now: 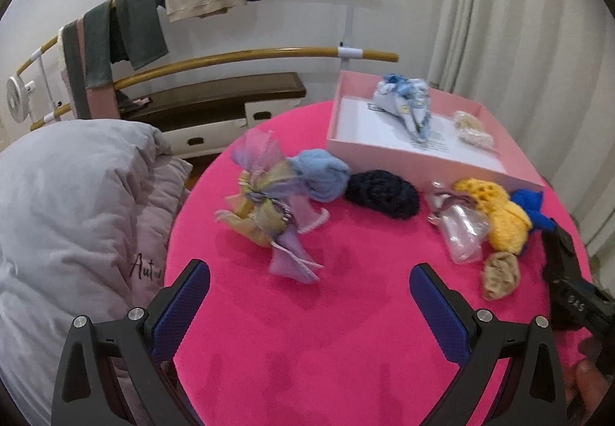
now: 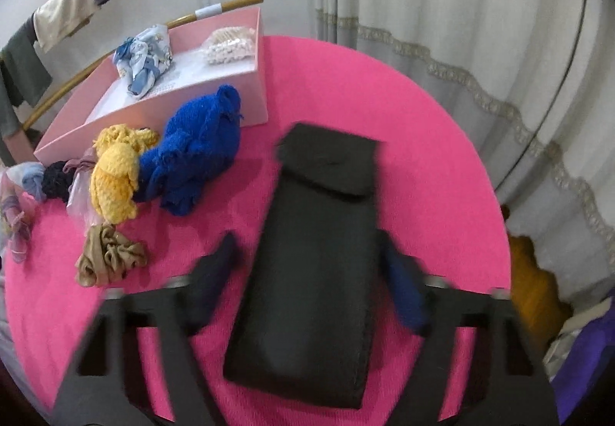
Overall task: Organize soft objects
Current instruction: 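Grasp the purple-green ribbon sachet with the left gripper while the right grasps the black pouch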
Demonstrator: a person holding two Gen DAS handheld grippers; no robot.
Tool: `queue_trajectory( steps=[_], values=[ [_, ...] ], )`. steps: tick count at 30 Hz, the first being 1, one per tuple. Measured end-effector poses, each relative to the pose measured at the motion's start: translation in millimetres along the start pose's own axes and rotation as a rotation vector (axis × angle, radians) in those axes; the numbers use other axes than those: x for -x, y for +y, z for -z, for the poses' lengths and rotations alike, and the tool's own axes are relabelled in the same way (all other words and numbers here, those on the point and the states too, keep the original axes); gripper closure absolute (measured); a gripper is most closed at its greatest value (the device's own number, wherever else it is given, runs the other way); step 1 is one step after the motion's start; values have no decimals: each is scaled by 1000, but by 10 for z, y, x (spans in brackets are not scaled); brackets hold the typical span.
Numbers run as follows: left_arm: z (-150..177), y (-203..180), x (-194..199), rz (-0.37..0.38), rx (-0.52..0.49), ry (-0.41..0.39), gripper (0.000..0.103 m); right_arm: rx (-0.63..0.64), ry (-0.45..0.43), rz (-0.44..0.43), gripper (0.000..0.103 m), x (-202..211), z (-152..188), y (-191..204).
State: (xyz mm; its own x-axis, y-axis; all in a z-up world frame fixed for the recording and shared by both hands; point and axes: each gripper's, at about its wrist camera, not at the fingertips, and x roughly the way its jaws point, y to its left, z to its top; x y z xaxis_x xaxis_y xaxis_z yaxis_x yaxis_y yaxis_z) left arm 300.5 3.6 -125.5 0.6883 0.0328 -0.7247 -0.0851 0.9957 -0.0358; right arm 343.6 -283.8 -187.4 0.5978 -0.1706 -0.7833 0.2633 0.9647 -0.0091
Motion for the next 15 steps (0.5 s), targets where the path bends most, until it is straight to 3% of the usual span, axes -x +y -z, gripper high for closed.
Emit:
queue_trajectory(
  steps=[10, 13, 14, 15],
  values=[
    [-184, 209, -529, -97, -9, -21, 0, 41, 3, -30, 61, -45, -83, 111],
    [-241, 207, -823, -109, -43, 15, 0, 42, 4, -31, 61, -57, -101, 125],
    [-259, 206, -890, -103, -46, 25, 3, 43, 5, -34, 61, -57, -104, 131],
    [-277, 207, -977, -88, -50, 43, 13, 43, 6, -39, 62, -57, -109, 136]
  ],
)
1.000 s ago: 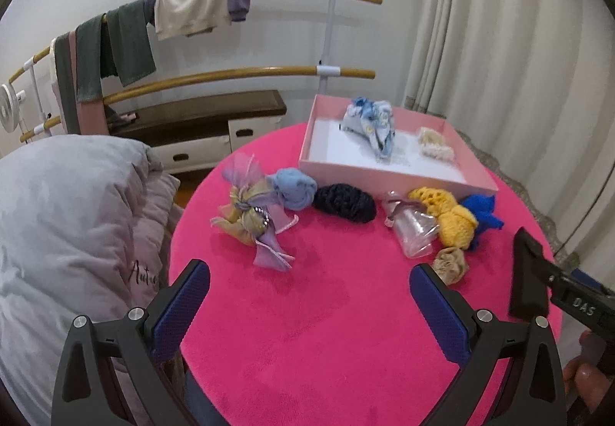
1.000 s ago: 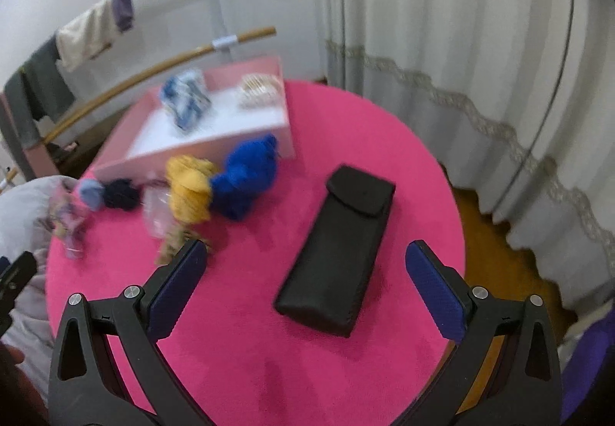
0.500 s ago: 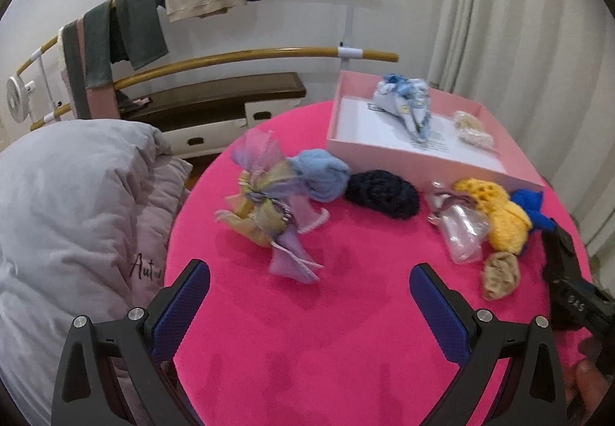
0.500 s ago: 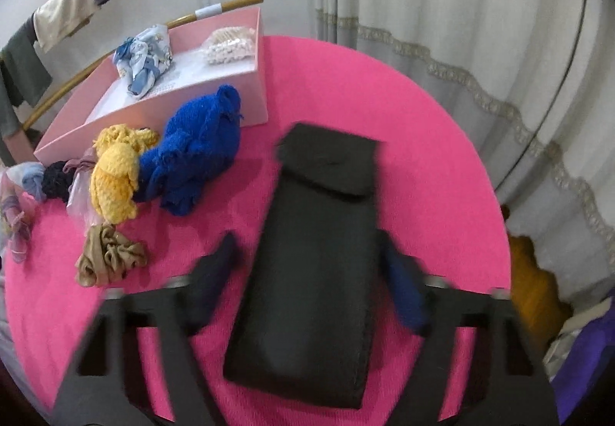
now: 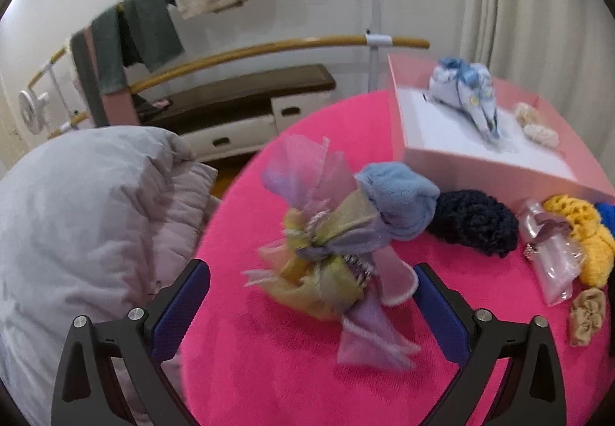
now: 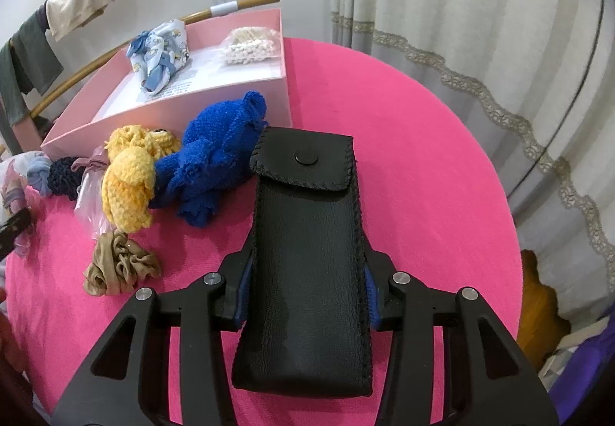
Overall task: Organize soft objects
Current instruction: 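Grasp the purple-green ribbon sachet with the left gripper while the right grasps the black pouch, then carry the sachet and black pouch into the pink box with both grippers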
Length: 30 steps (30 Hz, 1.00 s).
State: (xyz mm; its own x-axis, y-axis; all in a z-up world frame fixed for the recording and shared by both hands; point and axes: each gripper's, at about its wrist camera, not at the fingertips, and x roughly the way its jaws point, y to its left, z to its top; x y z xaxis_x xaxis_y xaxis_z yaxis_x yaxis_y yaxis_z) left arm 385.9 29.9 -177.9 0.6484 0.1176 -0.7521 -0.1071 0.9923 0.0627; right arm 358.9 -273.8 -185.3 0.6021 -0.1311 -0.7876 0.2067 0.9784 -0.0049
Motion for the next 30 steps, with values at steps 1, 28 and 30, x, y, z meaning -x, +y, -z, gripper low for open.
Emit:
queue_trajectory(
  steps=[1, 28, 30],
  values=[
    [-21, -13, -77, 23, -5, 23, 22, 0, 1, -6, 62, 1, -3, 5],
    [242, -154, 623, 211, -94, -33, 66, -25, -96, -103, 71, 651, 72, -71],
    [259, -169, 710, 210, -95, -42, 66, -21, -114, -113, 71, 739, 65, -47]
  ],
)
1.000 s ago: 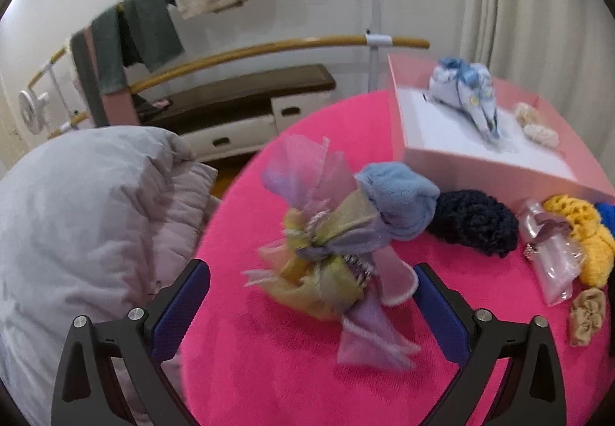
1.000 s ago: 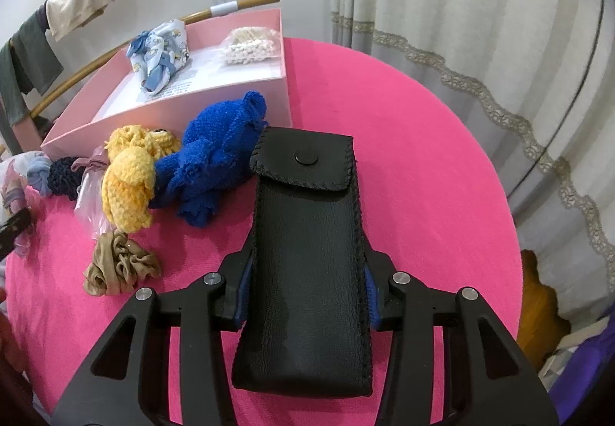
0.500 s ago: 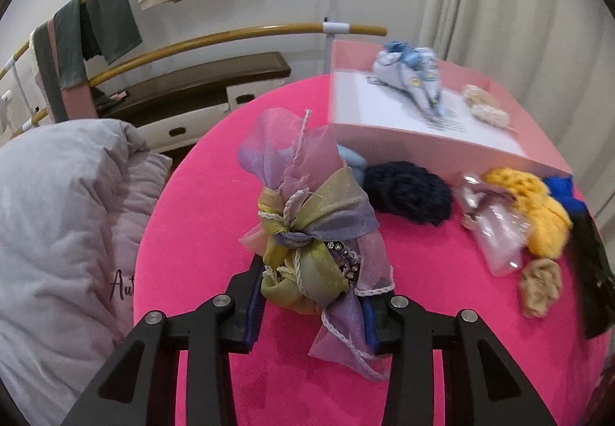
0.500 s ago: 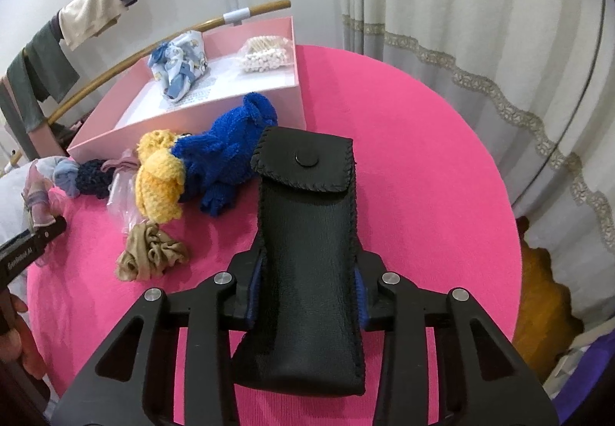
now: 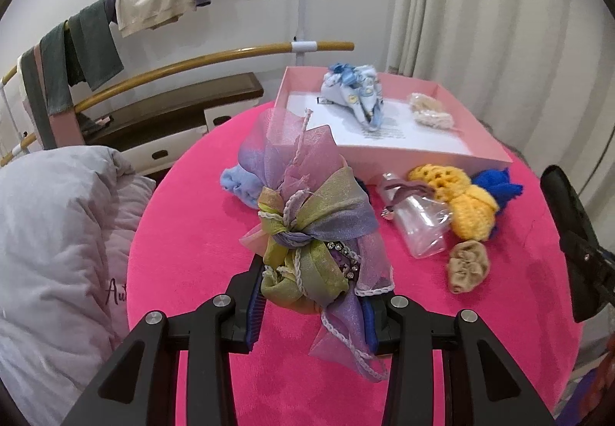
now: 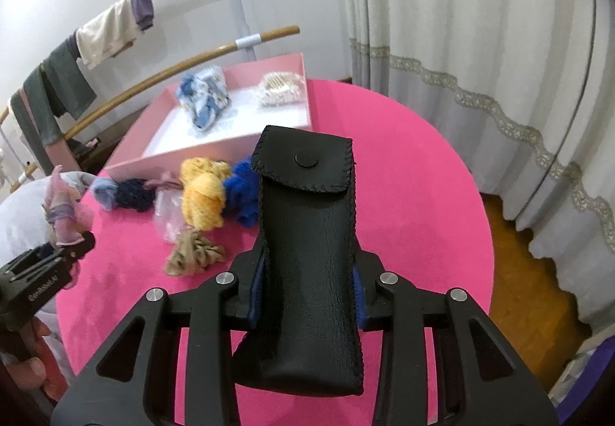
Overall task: Organize soft objects
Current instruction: 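Carry the sachet and black pouch into the pink box with both grippers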
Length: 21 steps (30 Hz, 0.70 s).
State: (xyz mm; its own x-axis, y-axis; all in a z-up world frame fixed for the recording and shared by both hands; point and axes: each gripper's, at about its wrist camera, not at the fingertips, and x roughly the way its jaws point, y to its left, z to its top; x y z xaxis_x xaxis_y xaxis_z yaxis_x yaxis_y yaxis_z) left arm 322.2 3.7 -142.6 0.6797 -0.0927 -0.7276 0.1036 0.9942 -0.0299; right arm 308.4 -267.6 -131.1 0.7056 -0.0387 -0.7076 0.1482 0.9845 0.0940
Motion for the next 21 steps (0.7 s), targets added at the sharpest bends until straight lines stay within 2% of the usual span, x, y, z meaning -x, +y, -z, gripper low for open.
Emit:
queue_trajectory(
  steps=[11, 21],
  values=[
    [119, -128, 538, -2, -3, -40, 66, 34, -61, -64, 71, 323, -32, 208],
    [34, -163, 867, -10, -19, -90, 66, 57, -98, -148, 71, 511, -135, 359]
  ],
)
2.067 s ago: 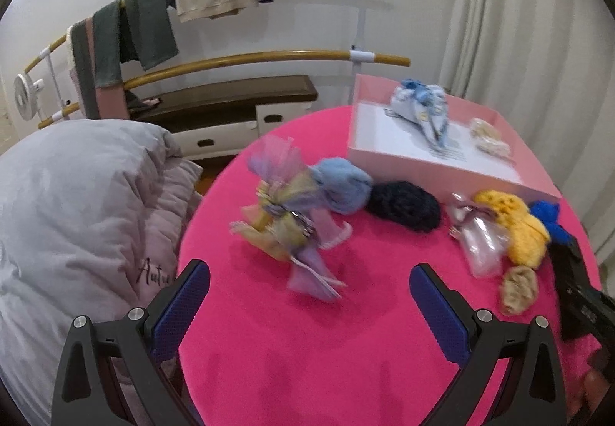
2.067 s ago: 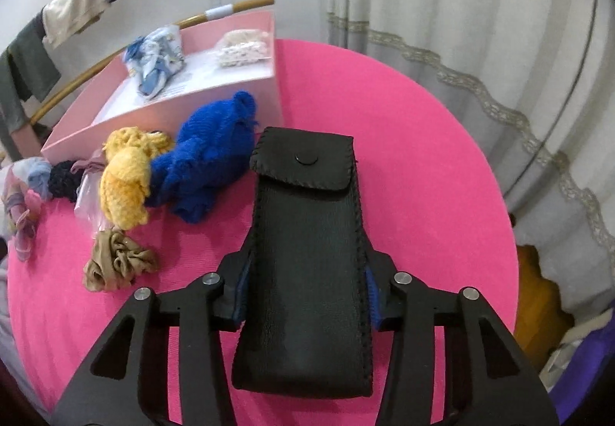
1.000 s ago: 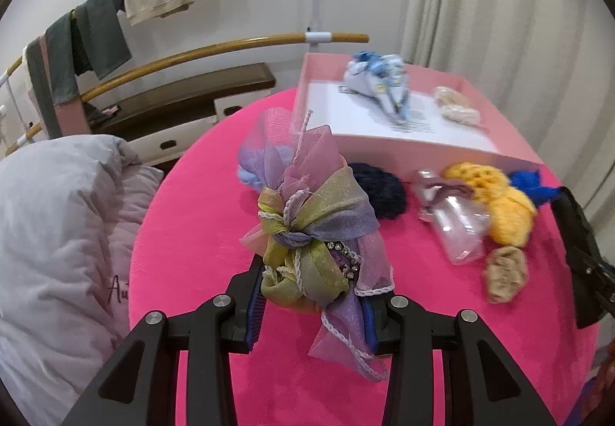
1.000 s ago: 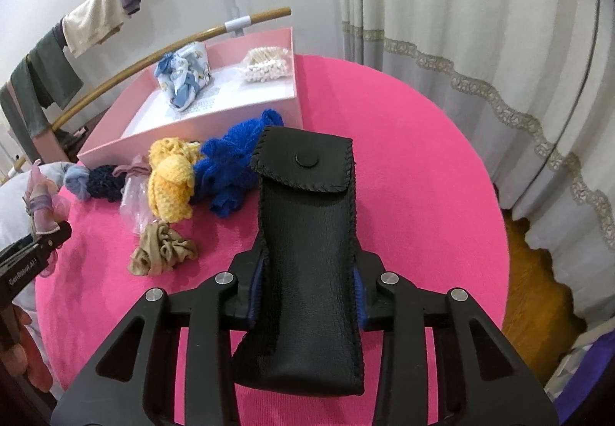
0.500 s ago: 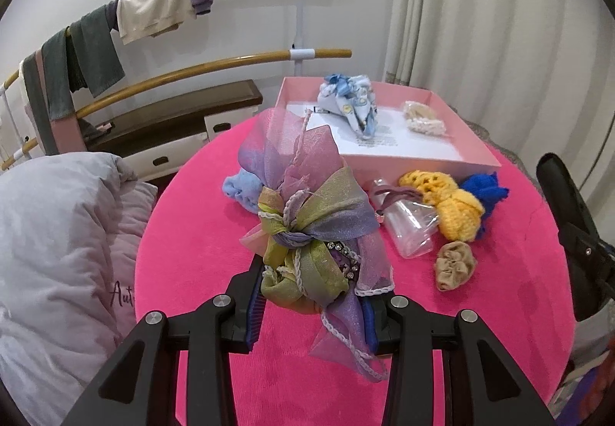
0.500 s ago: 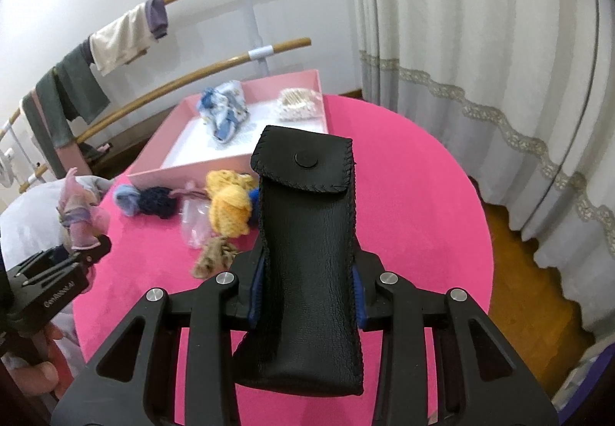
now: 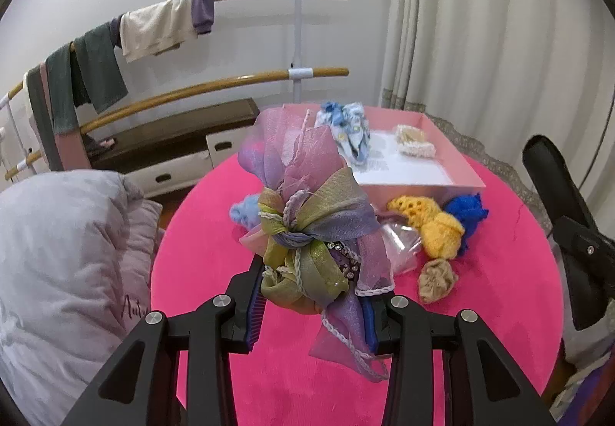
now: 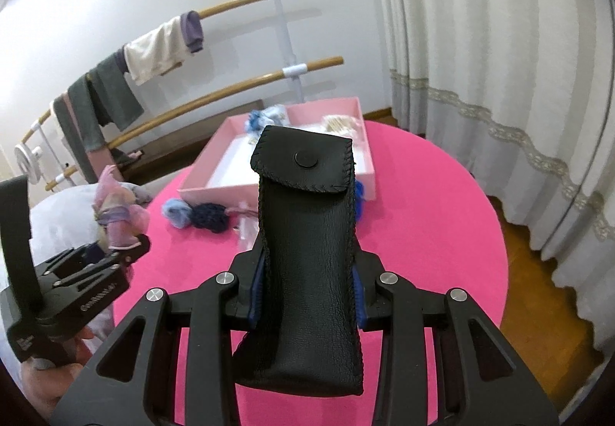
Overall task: Organize soft objects
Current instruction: 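Carry the sachet and black pouch into the pink box with both grippers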
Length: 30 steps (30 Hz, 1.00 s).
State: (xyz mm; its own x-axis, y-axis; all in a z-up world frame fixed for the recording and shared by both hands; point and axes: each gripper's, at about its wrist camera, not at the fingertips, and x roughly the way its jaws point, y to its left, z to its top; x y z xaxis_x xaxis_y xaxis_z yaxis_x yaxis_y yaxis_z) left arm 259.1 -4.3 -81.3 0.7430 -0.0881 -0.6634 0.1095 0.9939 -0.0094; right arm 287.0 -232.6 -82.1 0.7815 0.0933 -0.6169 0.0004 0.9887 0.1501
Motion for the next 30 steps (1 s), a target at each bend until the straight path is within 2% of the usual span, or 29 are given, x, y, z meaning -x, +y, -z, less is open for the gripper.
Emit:
queue_trajectory(
  steps=[9, 18, 30],
  values=[
    [-272, -49, 19, -9, -11, -32, 66, 45, -42, -41, 71, -7, -337, 124],
    [-762, -90, -155, -8, -4, -78, 66, 78, -48, -50, 70, -294, -799, 179],
    [-1578, -122, -920, 28, 13, -58, 65, 53, 22, -52, 70, -1033, -1353, 21]
  ],
)
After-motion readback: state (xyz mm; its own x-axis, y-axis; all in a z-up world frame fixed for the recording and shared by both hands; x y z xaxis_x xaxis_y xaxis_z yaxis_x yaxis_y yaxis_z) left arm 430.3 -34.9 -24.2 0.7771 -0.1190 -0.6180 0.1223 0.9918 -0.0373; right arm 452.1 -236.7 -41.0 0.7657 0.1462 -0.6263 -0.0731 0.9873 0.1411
